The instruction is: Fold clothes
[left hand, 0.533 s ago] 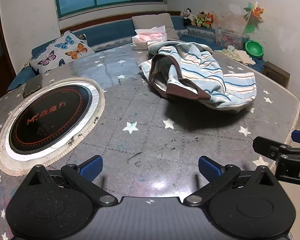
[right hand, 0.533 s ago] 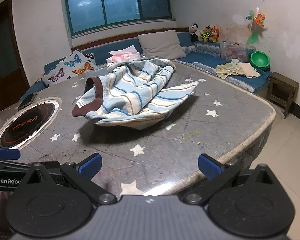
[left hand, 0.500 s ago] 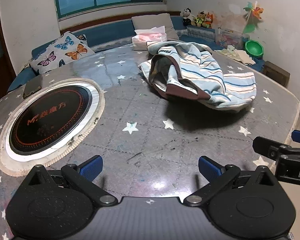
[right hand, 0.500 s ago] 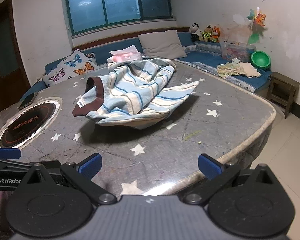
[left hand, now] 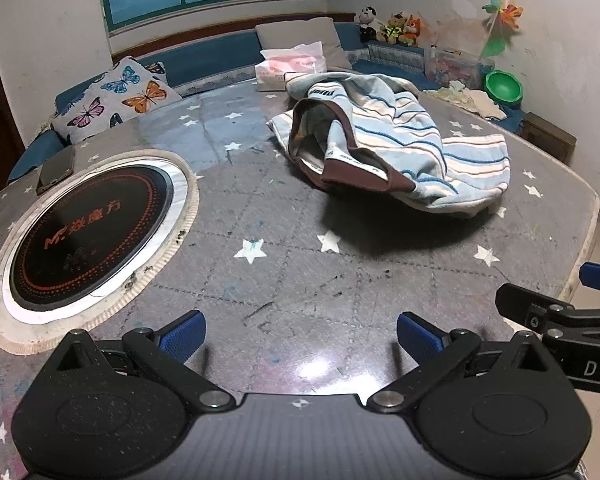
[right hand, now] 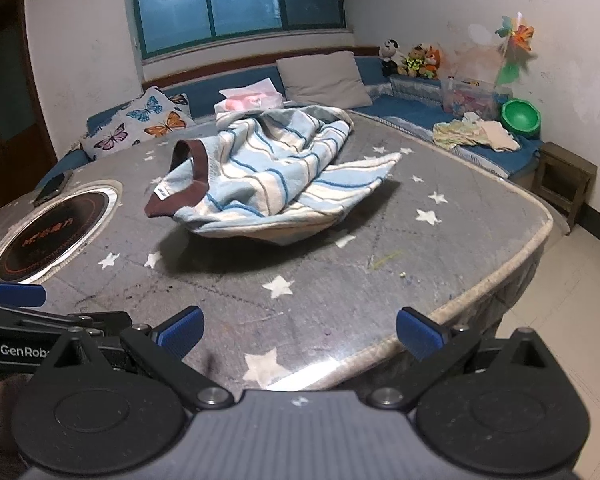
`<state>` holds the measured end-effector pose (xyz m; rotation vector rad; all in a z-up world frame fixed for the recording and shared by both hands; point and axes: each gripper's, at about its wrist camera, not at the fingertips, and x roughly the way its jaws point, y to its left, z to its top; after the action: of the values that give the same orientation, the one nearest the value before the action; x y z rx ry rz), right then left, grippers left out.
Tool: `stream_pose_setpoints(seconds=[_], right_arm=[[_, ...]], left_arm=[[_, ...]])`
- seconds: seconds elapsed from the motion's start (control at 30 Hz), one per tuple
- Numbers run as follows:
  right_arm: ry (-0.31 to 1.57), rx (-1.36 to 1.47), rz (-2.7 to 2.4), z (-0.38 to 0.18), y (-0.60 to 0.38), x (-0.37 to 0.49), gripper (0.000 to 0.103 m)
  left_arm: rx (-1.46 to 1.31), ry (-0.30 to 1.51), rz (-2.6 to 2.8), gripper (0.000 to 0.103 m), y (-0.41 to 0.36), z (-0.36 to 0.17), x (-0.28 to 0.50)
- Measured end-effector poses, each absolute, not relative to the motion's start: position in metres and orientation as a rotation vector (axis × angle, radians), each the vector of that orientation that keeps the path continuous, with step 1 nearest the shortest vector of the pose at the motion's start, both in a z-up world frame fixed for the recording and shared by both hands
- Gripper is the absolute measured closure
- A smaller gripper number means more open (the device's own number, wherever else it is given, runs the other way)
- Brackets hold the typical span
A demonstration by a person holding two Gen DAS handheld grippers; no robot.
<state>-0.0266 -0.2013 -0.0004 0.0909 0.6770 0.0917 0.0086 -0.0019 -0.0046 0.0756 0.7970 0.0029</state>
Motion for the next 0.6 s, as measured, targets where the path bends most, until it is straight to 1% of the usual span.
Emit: stream_pose_setpoints(seconds=[0.6], right_arm=[[0.701,0.079,0.077,-0.001,-0.202,-0.009,0.000]], left_arm=[[0.058,0.827,0.019,0.000,0.003,-0.006,0.030]])
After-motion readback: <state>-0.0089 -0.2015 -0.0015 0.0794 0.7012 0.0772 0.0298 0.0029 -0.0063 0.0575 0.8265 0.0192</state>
